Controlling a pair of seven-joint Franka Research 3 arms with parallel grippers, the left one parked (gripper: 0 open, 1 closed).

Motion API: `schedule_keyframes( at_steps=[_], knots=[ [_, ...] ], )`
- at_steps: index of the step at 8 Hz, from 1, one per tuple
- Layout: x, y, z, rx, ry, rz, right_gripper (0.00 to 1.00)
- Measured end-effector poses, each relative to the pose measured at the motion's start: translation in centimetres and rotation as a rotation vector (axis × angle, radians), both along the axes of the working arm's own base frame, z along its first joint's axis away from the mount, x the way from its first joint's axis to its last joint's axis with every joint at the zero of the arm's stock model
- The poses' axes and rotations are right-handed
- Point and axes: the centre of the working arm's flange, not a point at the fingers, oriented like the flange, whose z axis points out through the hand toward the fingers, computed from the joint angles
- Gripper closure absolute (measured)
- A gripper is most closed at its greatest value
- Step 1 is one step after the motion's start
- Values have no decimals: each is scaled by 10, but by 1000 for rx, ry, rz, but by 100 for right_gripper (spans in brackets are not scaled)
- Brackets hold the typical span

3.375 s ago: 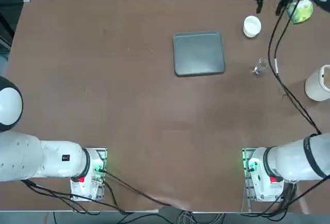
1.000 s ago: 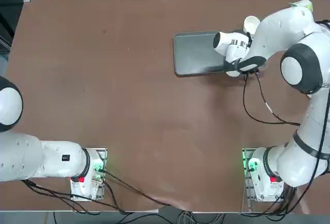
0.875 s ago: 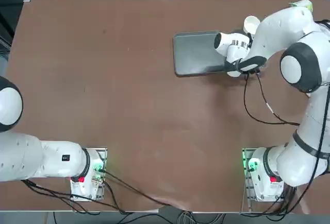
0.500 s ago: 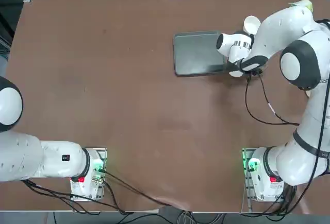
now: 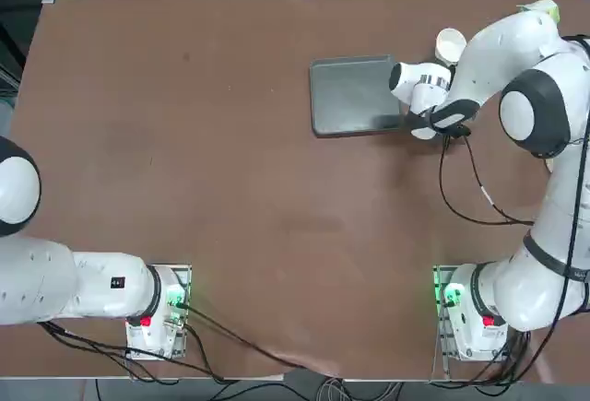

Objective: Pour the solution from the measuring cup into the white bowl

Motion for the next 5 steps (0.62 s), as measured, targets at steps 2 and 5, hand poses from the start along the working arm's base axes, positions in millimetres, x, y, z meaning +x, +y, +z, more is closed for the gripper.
schedule_keyframes(
  at_steps=[2, 5],
  knots=[
    [1, -6, 0, 0, 0, -12, 4],
    [2, -6, 1, -2, -3, -7, 19]
  ],
)
